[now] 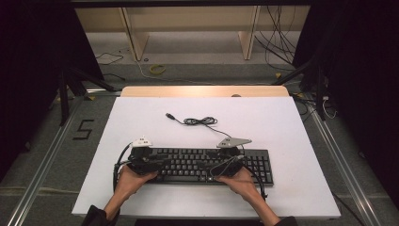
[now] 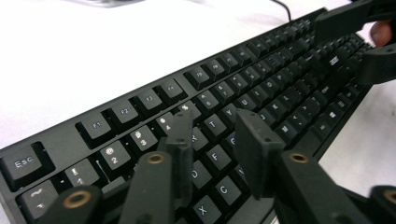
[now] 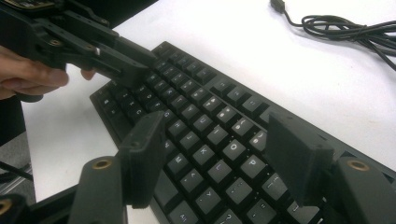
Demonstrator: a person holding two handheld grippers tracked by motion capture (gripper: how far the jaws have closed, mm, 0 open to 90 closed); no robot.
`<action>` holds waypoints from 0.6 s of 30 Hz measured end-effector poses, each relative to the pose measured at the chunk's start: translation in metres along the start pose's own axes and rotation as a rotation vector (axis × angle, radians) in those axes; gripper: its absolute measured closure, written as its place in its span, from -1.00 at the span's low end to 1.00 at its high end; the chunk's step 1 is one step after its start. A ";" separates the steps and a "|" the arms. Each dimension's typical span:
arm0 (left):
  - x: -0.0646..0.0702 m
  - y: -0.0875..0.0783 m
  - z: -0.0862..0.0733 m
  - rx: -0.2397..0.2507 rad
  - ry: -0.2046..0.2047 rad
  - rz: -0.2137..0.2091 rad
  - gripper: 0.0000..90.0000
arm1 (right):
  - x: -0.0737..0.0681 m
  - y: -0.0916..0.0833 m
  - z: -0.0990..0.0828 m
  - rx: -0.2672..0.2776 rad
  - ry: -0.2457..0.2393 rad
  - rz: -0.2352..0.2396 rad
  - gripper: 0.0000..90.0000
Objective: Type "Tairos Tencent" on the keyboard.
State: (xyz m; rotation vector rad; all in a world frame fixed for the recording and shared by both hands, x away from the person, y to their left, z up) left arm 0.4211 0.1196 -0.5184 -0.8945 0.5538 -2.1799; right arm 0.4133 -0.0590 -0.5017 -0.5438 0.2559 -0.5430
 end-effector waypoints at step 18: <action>-0.004 0.021 0.001 -0.057 0.043 0.067 0.97 | -0.001 -0.002 0.000 0.002 -0.007 -0.007 -0.22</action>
Point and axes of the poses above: each handheld gripper's, and its own axes: y roughly forward along the jaws, z roughly out of its top, x roughly to its right, the point moved 9 cm from there along y, roughly forward along the jaws, and after that the axes turned 11 degrees about -y, right-handed, at the moved point
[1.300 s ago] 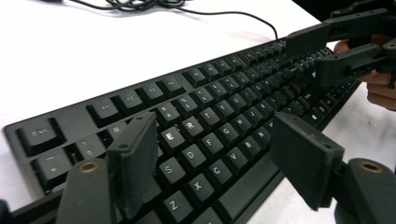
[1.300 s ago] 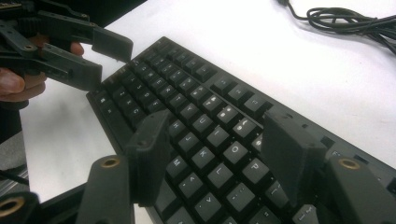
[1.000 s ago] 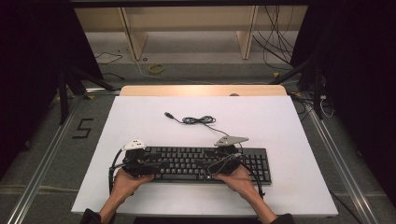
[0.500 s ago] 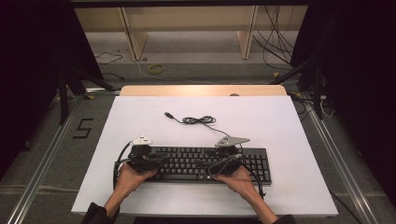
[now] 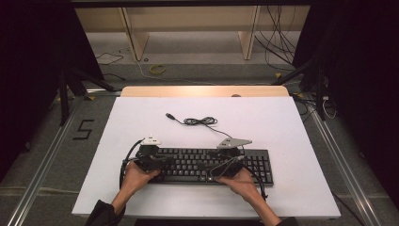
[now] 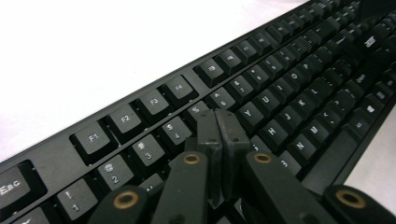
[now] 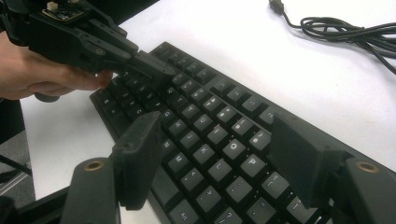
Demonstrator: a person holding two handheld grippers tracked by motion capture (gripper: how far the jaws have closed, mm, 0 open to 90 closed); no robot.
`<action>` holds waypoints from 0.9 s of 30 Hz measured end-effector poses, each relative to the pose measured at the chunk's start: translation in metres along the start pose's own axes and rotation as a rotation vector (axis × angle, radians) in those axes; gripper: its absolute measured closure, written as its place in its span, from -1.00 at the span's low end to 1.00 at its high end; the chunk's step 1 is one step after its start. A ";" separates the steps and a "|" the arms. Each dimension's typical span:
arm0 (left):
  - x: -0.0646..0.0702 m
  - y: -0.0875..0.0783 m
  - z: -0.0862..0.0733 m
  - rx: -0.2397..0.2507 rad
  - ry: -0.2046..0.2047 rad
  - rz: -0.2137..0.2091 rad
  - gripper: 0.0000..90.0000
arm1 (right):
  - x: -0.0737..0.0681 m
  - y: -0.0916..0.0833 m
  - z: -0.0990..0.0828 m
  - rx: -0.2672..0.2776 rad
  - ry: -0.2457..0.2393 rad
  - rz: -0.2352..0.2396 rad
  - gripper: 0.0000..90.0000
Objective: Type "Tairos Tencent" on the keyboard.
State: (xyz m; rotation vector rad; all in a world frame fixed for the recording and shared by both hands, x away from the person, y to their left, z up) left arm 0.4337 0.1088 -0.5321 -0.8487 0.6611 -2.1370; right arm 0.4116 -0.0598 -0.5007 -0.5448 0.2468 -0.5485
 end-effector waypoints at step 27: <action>0.002 0.005 -0.006 -0.024 0.019 0.004 0.98 | 0.000 0.000 0.000 -0.002 -0.002 -0.003 -0.22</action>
Point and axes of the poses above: each handheld gripper's, and its own axes: y roughly forward along the jaws, z roughly out of its top, x roughly to its right, the point moved 9 cm from there along y, roughly forward along the jaws, and after that the axes turned 11 degrees about -y, right-handed, at the moved point
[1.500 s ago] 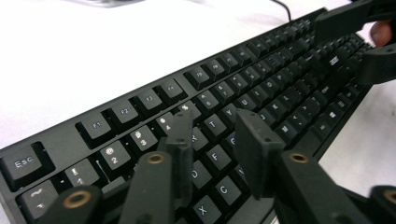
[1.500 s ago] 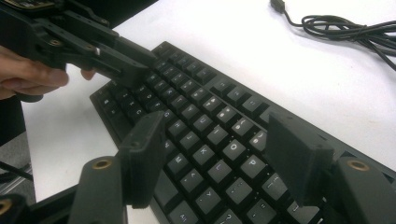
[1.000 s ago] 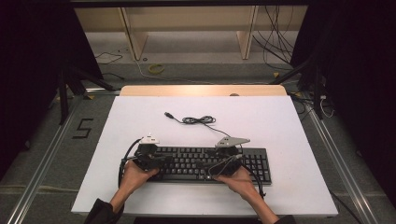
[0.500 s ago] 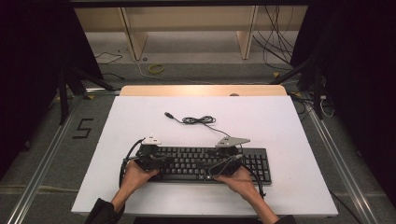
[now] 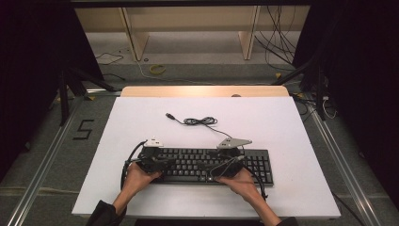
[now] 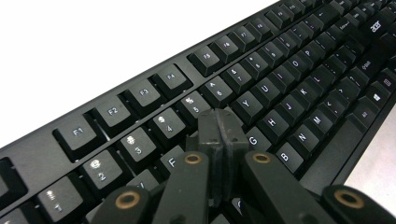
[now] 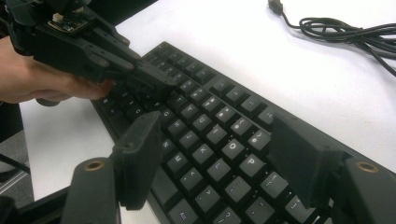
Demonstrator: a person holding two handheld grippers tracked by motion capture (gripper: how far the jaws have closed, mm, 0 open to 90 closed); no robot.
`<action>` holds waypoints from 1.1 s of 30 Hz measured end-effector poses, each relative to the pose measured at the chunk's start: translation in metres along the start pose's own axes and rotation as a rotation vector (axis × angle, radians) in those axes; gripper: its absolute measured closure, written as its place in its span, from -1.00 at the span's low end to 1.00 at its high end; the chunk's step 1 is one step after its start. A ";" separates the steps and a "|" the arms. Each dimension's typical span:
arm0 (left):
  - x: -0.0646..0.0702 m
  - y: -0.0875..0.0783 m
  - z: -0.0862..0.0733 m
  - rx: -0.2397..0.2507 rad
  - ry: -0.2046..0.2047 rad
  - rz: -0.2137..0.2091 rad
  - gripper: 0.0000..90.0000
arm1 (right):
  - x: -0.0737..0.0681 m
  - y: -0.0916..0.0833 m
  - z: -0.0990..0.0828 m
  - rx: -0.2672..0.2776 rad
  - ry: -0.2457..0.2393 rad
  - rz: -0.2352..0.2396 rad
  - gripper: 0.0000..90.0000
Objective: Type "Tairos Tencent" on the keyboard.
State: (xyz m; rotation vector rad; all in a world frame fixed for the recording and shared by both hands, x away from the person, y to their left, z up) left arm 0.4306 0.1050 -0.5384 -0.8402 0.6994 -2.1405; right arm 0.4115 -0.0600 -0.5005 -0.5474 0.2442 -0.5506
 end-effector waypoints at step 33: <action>0.011 -0.031 0.010 0.130 -0.043 -0.116 -0.14 | 0.005 0.007 0.002 0.004 0.003 -0.025 -0.17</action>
Point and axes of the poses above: each handheld gripper's, and its own axes: y roughly forward along the jaws, z roughly out of its top, x roughly to its right, the point moved 9 cm from there along y, roughly forward along the jaws, and after that the axes turned 11 degrees about -y, right-handed, at the moved point
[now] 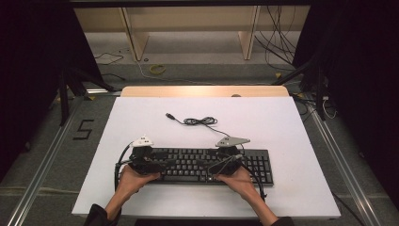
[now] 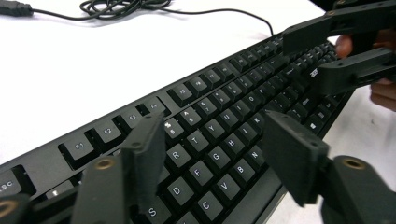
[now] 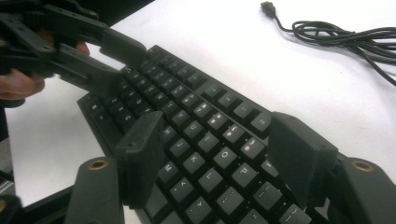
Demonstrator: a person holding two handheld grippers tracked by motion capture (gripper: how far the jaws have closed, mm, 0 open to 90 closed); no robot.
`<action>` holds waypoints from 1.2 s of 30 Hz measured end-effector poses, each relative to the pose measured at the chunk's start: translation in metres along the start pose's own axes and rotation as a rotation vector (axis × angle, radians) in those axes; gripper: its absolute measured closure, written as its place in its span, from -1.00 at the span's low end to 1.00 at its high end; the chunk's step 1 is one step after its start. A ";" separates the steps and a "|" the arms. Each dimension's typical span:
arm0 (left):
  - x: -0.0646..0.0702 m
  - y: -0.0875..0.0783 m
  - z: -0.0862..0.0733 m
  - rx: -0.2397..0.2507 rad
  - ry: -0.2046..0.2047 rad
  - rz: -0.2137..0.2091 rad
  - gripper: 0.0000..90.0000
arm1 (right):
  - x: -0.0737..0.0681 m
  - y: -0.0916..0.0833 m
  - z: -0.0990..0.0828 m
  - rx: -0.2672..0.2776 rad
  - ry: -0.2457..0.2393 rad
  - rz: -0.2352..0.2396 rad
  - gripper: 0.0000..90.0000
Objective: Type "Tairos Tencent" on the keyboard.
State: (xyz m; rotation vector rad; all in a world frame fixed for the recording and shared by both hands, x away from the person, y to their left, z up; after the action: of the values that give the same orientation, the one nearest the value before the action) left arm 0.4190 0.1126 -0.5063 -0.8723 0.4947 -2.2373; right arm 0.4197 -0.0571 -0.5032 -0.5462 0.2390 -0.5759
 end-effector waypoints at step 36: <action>-0.002 -0.024 -0.007 0.083 -0.004 -0.014 -0.33 | 0.002 0.026 -0.009 -0.115 -0.049 -0.036 1.00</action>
State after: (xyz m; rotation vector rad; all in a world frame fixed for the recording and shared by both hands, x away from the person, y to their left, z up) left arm 0.4048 0.1317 -0.4988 -0.8399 0.3917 -2.2518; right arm 0.4293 -0.0438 -0.5252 -0.6763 0.2172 -0.5859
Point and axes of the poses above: each handheld gripper's, and its own axes: y roughly forward along the jaws, z roughly out of its top, x roughly to its right, the point moved 9 cm from there along y, roughly forward along the jaws, and after that the axes turned 11 degrees about -y, right-handed, at the moved point
